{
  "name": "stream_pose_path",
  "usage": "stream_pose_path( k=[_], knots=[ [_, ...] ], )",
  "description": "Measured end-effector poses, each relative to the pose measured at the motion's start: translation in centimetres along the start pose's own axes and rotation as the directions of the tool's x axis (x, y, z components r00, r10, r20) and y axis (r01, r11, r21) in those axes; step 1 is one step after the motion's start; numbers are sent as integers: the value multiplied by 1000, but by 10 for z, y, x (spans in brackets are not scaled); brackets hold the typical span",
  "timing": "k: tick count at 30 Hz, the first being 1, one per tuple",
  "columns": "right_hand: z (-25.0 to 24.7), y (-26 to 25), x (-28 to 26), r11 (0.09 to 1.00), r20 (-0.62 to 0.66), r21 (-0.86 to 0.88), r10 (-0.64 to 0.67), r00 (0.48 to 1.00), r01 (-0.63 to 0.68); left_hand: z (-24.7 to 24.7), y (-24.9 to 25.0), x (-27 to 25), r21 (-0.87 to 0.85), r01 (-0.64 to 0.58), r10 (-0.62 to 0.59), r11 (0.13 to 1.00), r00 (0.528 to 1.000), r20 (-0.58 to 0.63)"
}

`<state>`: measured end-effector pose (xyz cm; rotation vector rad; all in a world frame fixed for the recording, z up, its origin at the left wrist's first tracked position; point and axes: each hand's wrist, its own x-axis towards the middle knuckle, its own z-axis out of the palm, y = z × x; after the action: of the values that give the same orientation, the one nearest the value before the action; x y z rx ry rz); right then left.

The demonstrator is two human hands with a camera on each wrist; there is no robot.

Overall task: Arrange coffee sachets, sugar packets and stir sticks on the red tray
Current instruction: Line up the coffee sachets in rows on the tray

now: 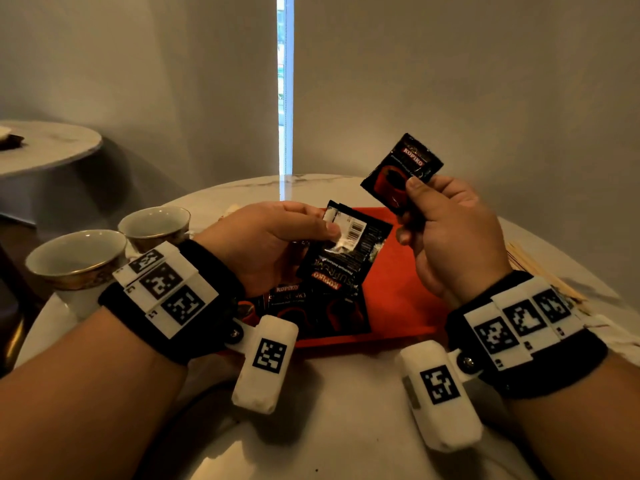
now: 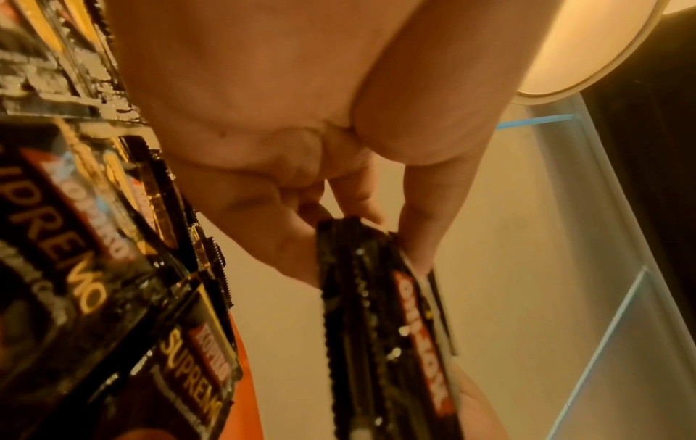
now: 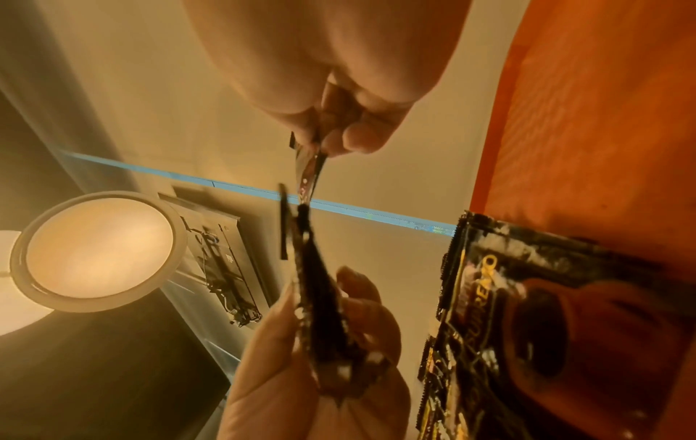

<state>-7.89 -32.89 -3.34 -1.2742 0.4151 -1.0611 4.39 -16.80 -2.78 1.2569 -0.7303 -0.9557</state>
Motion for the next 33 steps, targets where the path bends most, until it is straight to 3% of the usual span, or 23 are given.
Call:
stream_pose_path(
  k=[5, 8, 11, 14, 17, 21, 28, 31, 33],
  knots=[
    [4, 2, -8, 993, 200, -97, 87, 976, -68, 2, -3, 2, -8, -50, 50, 999, 998, -48],
    [9, 1, -14, 989, 231, -126, 108, 967, -80, 4, -3, 1, 3, -78, 78, 997, 995, -64],
    [12, -2, -17, 989, 249, -48, 146, 957, -139, 5, -1, 1, -10, -113, 111, 994, 987, -114],
    [9, -2, -19, 974, 365, -31, 222, 904, -226, 7, 2, 0, -38, -168, 159, 985, 971, -178],
    [9, 5, -23, 974, 483, -135, 226, 846, -183, 7, 2, 0, -38, -199, 188, 979, 962, -195],
    [8, 9, -19, 974, 443, -126, 226, 867, -189, 5, 6, 0, -9, -188, 182, 982, 960, -213],
    [-1, 6, -3, 969, 304, -11, 239, 922, -247, -15, 23, -6, -91, -247, 195, 965, 904, -381],
    [-10, 16, 6, 951, 234, -44, 308, 922, -306, -19, 33, -13, -159, -232, 155, 960, 908, -390],
    [-14, 26, 9, 924, 204, -62, 381, 902, -377, -23, 40, -17, -110, -203, 149, 973, 914, -377]
  ],
)
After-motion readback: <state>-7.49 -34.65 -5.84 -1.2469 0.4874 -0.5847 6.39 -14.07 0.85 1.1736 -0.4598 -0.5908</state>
